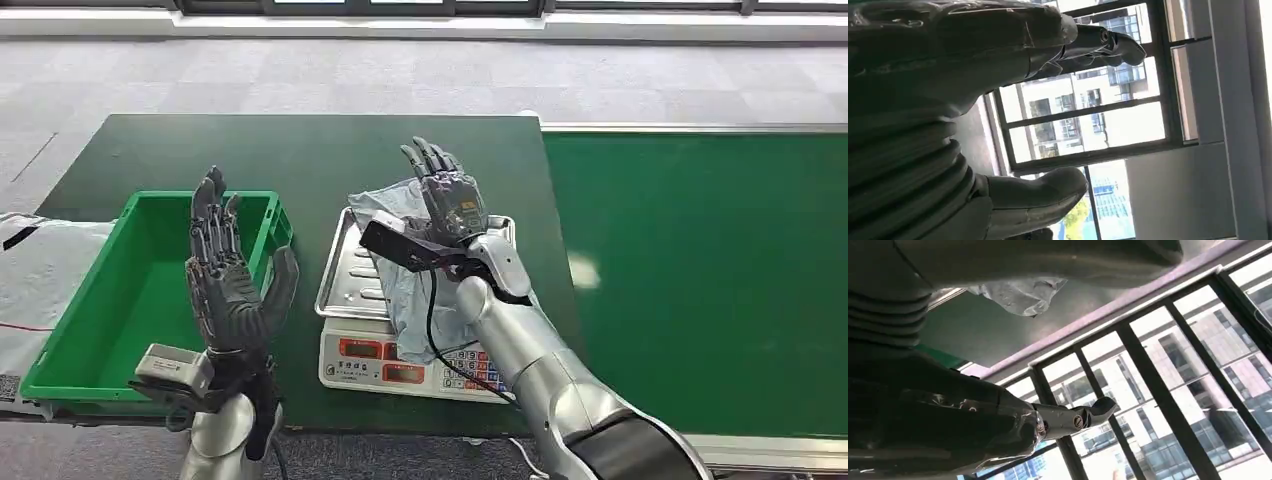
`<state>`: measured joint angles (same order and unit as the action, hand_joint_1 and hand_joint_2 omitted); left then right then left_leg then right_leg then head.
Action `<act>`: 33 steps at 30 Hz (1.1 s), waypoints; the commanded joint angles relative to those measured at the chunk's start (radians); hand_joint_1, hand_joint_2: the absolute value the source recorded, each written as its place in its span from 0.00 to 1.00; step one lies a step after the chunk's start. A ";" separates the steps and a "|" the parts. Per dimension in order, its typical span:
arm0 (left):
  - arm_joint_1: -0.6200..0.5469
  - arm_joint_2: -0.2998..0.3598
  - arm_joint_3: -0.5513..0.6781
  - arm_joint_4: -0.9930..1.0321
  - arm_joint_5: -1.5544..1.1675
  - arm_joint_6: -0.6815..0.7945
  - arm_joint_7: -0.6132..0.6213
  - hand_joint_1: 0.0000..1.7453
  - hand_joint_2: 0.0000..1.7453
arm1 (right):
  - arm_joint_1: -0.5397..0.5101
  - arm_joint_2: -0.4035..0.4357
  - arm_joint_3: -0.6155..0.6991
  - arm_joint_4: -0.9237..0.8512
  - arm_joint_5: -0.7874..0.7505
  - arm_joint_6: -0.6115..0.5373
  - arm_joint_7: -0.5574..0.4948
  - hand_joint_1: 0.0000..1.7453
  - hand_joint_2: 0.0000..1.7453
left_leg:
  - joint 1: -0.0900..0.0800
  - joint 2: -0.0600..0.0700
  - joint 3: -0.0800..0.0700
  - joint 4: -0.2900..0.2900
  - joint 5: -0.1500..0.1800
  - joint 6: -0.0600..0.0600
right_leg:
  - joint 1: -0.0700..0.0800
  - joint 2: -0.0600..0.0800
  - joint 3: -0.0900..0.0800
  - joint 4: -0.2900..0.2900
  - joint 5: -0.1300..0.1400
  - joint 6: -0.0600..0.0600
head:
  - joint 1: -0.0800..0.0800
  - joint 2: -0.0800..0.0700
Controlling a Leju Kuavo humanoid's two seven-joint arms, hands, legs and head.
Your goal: Moved the parcel from conveyor to table for the left to box.
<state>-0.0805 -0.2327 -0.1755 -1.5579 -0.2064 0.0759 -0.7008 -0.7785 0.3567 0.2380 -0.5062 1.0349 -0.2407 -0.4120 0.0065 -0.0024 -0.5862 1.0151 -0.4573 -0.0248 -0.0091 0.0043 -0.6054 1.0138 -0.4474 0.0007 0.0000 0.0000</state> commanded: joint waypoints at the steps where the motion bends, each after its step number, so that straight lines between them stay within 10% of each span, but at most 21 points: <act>1: 0.021 -0.011 0.063 0.021 -0.014 0.001 0.003 0.00 1.00 | 0.091 -0.042 0.031 -0.272 -0.132 0.051 -0.093 0.00 1.00 | 0.000 0.000 0.001 -0.001 0.000 0.001 | 0.000 0.000 0.001 -0.001 0.000 0.000 | 0.000 0.000; 7: 0.037 -0.022 0.057 -0.001 -0.014 0.017 0.017 0.00 1.00 | 0.331 -0.075 0.013 -0.808 -0.223 -0.213 -0.160 0.00 1.00 | 0.000 -0.004 0.001 -0.002 0.000 0.001 | 0.000 -0.005 0.002 -0.002 -0.001 0.000 | 0.000 0.000; 8: -0.078 0.021 -0.022 0.083 -0.188 -0.073 0.196 0.00 1.00 | 0.454 -0.011 -0.052 -1.047 -0.259 -0.457 -0.286 0.00 1.00 | 0.000 -0.005 0.002 -0.002 0.000 0.001 | 0.001 -0.005 0.003 -0.003 -0.001 0.000 | 0.000 0.000; 11: -0.317 -0.039 -0.021 0.361 -0.242 -0.055 0.252 0.00 1.00 | 0.674 -0.059 0.049 -1.402 -0.183 -0.457 -0.237 0.00 1.00 | 0.001 -0.017 -0.003 0.000 0.002 0.000 | 0.001 -0.017 0.001 -0.001 -0.003 0.000 | 0.000 0.000; 33: -0.439 -0.048 -0.074 0.666 -0.411 0.029 0.296 0.00 1.00 | 0.599 -0.013 0.080 -1.412 -0.293 -0.457 -0.286 0.00 1.00 | -0.001 0.000 0.003 -0.002 0.000 0.002 | -0.001 -0.002 0.003 -0.004 0.001 0.001 | 0.000 0.000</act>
<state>-0.4235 -0.2937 -0.1663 -1.0868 -0.5746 0.1099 -0.4227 -0.2128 0.3231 0.2758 -1.9780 0.7732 -0.7008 -0.7000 0.0050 -0.0002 -0.5857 1.0159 -0.4582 -0.0232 -0.0106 0.0048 -0.6063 1.0129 -0.4467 0.0020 0.0000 0.0000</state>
